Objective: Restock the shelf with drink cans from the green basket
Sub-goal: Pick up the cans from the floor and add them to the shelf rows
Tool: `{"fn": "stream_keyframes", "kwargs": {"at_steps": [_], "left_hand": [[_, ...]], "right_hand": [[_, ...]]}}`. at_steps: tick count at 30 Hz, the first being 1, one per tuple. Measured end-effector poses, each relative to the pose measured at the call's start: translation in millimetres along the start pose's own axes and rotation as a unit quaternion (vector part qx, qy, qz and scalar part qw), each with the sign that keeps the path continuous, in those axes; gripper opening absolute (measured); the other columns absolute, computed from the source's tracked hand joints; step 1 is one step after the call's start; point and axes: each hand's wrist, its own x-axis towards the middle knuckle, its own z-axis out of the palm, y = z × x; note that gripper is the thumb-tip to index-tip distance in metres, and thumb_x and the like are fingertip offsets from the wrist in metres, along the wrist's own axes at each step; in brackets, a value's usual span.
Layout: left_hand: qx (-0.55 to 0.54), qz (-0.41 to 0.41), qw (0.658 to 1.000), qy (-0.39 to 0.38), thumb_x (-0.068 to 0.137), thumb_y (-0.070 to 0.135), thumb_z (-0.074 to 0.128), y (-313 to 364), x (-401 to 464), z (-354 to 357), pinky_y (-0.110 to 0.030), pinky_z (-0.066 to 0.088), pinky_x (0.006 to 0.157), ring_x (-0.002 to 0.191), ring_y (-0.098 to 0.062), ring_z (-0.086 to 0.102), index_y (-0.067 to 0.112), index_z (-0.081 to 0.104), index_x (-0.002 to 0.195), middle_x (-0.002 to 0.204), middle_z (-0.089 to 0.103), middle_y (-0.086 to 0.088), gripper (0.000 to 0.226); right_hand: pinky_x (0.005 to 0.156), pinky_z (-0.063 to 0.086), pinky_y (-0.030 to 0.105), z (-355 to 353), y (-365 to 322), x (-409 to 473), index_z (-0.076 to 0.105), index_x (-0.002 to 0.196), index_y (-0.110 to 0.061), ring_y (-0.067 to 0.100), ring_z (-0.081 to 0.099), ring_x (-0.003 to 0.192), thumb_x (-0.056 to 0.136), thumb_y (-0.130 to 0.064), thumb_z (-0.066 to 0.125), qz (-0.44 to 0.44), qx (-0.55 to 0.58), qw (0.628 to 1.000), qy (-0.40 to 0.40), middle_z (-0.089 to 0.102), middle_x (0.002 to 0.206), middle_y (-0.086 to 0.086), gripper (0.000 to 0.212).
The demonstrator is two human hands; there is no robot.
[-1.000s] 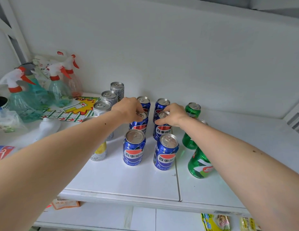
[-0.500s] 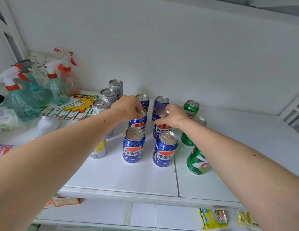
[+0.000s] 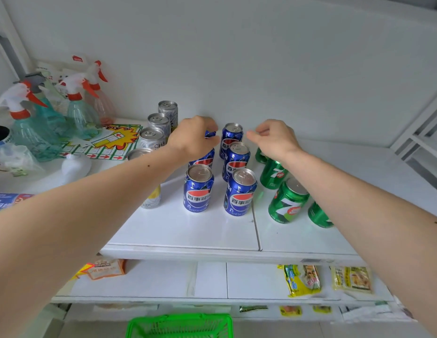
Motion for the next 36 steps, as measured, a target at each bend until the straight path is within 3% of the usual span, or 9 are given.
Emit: {"fn": "stream_keyframes", "kwargs": {"at_steps": [4, 8, 11, 19, 28, 32, 36], "left_hand": [[-0.04, 0.021, 0.998, 0.04, 0.089, 0.031, 0.058, 7.5, -26.7, -3.4, -0.042, 0.051, 0.091, 0.108, -0.023, 0.061, 0.021, 0.065, 0.118, 0.12, 0.067, 0.0, 0.032], [-0.057, 0.03, 0.996, 0.06, 0.088, 0.03, 0.057, 11.0, -57.5, -6.5, -0.041, 0.053, 0.088, 0.104, -0.022, 0.063, 0.021, 0.068, 0.114, 0.116, 0.068, 0.0, 0.029], [-0.064, 0.03, 0.995, 0.066, 0.088, 0.029, 0.059, 11.8, -83.2, -6.7, -0.04, 0.053, 0.089, 0.105, -0.02, 0.063, 0.022, 0.069, 0.113, 0.114, 0.069, 0.0, 0.028], [-0.068, 0.001, 0.988, 0.135, 0.089, 0.024, 0.061, 2.1, -173.0, -1.1, -0.022, 0.043, 0.079, 0.098, -0.015, 0.062, 0.017, 0.071, 0.108, 0.109, 0.069, -0.002, 0.022], [-0.05, -0.128, 0.983, 0.121, 0.082, 0.02, 0.064, -77.5, -298.6, 15.4, -0.022, 0.041, 0.078, 0.092, -0.016, 0.061, 0.02, 0.072, 0.098, 0.103, 0.064, -0.004, 0.018], [-0.043, -0.171, 0.977, 0.116, 0.082, 0.018, 0.063, -120.3, -348.5, 13.1, -0.029, 0.045, 0.08, 0.087, -0.018, 0.058, 0.017, 0.072, 0.094, 0.098, 0.062, -0.001, 0.016], [-0.039, -0.202, 0.974, 0.094, 0.085, 0.02, 0.062, -173.4, -401.3, 13.1, -0.036, 0.048, 0.085, 0.09, -0.017, 0.057, 0.018, 0.072, 0.098, 0.101, 0.063, -0.002, 0.016]], "right_hand": [[0.097, 0.051, 0.035, -8.4, -0.5, -25.4, 0.068, 0.113, -0.016, 0.019, 0.063, 0.106, 0.088, -0.039, 0.065, -0.01, 0.035, 0.998, 0.044, 0.069, 0.112, 0.0, 0.034], [0.096, 0.051, 0.04, 3.4, -0.1, -56.1, 0.069, 0.1, -0.023, 0.016, 0.066, 0.099, 0.086, -0.04, 0.066, -0.028, 0.055, 0.995, 0.076, 0.071, 0.102, -0.005, 0.022], [0.092, 0.053, 0.035, 13.8, -0.8, -81.3, 0.07, 0.099, -0.02, 0.014, 0.067, 0.094, 0.089, -0.032, 0.066, -0.063, 0.066, 0.992, 0.083, 0.071, 0.097, -0.004, 0.016], [0.086, 0.052, 0.04, 46.8, 10.7, -155.8, 0.069, 0.094, -0.016, 0.017, 0.064, 0.09, 0.089, -0.024, 0.063, -0.173, 0.093, 0.975, 0.102, 0.065, 0.097, 0.0, 0.012], [0.077, 0.054, 0.038, 146.1, 14.2, -253.0, 0.066, 0.1, -0.01, 0.019, 0.065, 0.092, 0.088, -0.016, 0.062, -0.234, 0.146, 0.961, 0.033, 0.059, 0.1, 0.002, 0.014], [0.081, 0.053, 0.044, 200.0, 11.1, -294.4, 0.066, 0.098, -0.011, 0.016, 0.064, 0.089, 0.088, -0.017, 0.063, -0.245, 0.144, 0.959, -0.02, 0.058, 0.096, -0.006, 0.012], [0.079, 0.054, 0.042, 260.2, 4.7, -339.9, 0.065, 0.1, -0.013, 0.012, 0.062, 0.091, 0.09, -0.019, 0.061, -0.235, 0.143, 0.958, -0.077, 0.063, 0.1, 0.002, 0.012]]}}
